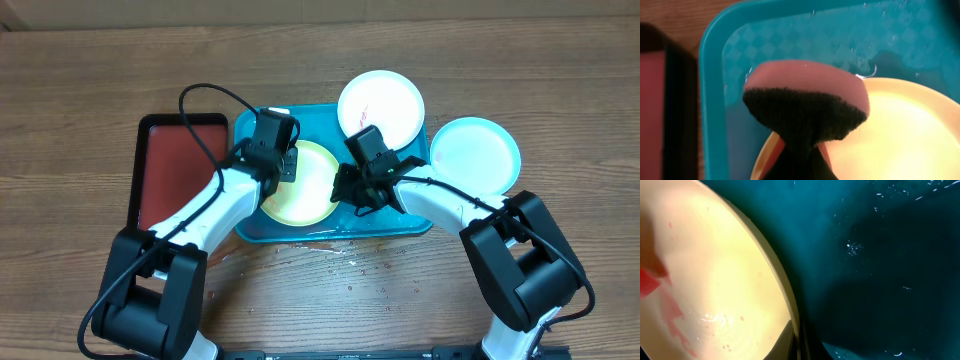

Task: Clean dirty plates on tray and stack at the side
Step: 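Scrub the yellow plate with the sponge while right gripper holds its rim, then lift the sponge away with left gripper and raise the yellow plate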

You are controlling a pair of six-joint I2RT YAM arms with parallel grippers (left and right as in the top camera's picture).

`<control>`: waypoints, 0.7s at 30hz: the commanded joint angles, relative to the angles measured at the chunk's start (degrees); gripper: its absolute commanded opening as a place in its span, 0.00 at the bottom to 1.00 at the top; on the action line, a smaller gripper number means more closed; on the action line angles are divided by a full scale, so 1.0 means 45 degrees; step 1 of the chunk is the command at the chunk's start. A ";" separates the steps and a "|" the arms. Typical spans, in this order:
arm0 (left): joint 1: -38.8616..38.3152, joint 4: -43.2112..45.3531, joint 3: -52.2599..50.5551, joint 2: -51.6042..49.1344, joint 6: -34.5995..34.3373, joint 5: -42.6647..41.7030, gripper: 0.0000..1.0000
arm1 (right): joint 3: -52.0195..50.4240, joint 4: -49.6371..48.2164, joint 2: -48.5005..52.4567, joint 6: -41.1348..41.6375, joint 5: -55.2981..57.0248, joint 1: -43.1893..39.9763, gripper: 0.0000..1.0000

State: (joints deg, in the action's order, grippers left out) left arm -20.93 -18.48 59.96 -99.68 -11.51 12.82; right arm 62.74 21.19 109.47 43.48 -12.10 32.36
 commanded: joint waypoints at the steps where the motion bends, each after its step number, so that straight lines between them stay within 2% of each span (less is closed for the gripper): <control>1: 0.0000 -0.1724 0.2375 -0.0058 -0.0219 0.0403 0.04 | 0.0078 -0.0010 0.0189 -0.0005 -0.0073 0.0107 0.04; 4: 0.0102 -0.4614 0.4775 -0.0058 -0.0219 -0.0170 0.04 | 0.0078 -0.0005 0.0189 0.0000 0.0010 0.0102 0.04; 8: 0.0384 -0.6713 0.6679 -0.0058 -0.0219 -0.1321 0.04 | 0.0078 0.0015 0.0189 0.0000 -0.0005 0.0102 0.04; 12: 0.0738 -0.7601 0.7159 -0.0063 -0.0228 -0.2463 0.04 | 0.0097 0.0253 0.0068 -0.0102 -0.0102 0.0078 0.04; 16: 0.0971 -0.8325 0.6989 -0.0073 -0.0423 -0.2535 0.04 | 0.0500 0.1234 -0.0398 -0.0777 0.0136 0.0010 0.04; 21: 0.1059 -0.8723 0.6868 -0.0073 -0.0510 -0.2535 0.04 | 0.1666 0.3915 -0.1039 -0.1112 0.3186 0.0330 0.04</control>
State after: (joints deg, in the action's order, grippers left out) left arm -16.38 -57.54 91.15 -100.33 -12.34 2.96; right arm 66.48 35.86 108.42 40.53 -7.86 32.69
